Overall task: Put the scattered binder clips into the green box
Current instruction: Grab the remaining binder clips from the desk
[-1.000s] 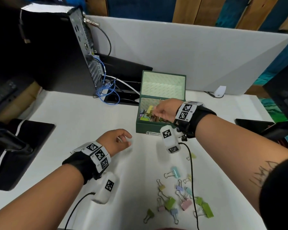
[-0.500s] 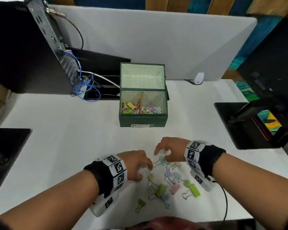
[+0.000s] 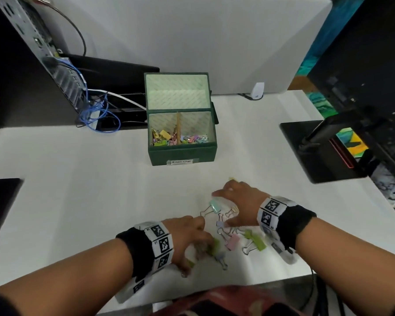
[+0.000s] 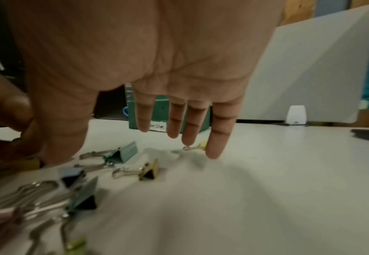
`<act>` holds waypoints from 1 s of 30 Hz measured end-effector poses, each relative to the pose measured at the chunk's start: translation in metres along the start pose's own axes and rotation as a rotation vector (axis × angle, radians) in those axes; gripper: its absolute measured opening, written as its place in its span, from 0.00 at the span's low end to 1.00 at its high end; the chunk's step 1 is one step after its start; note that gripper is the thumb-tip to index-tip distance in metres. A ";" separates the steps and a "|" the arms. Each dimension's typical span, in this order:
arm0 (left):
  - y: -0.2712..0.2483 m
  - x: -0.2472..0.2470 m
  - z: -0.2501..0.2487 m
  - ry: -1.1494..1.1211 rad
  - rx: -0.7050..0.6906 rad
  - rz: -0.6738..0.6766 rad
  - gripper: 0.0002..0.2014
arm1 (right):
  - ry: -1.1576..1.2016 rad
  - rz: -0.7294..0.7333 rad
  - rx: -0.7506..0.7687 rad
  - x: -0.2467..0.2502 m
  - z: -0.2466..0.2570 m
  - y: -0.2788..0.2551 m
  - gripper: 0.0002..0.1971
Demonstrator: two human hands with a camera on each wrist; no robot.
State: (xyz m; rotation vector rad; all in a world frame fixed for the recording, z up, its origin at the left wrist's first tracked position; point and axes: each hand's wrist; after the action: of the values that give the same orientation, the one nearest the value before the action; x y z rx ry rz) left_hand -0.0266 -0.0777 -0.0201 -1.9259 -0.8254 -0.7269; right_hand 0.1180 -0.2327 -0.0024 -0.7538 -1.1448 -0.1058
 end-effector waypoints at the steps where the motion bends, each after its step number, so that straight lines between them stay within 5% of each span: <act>1: 0.002 -0.001 0.002 -0.017 0.012 -0.018 0.35 | -0.006 0.025 -0.040 0.002 -0.005 -0.003 0.47; 4: 0.008 0.002 0.012 -0.083 0.080 -0.069 0.34 | -0.051 0.177 -0.137 0.008 -0.018 -0.018 0.57; 9: 0.012 0.009 0.024 -0.094 0.154 -0.083 0.40 | -0.102 0.323 -0.120 -0.005 -0.022 -0.039 0.57; 22: 0.018 0.030 0.022 -0.063 0.195 -0.219 0.26 | 0.101 0.080 -0.138 -0.001 -0.025 -0.010 0.38; 26: 0.015 0.030 0.013 -0.065 0.147 -0.199 0.22 | 0.051 -0.006 0.010 0.001 -0.020 -0.012 0.36; 30: 0.010 0.019 0.014 -0.017 0.186 -0.152 0.27 | -0.117 0.054 0.185 -0.002 -0.011 -0.015 0.28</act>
State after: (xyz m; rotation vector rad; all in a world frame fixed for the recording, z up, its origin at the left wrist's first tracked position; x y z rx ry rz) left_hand -0.0055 -0.0642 -0.0166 -1.7186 -1.0221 -0.6989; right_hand 0.1193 -0.2508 0.0010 -0.6322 -1.2255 0.0899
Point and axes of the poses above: each hand's wrist, its own y-axis towards the middle knuckle, its own x-axis out of the back of the hand, z = x × y, and after that the axes turned 2 degrees about -z, right-handed
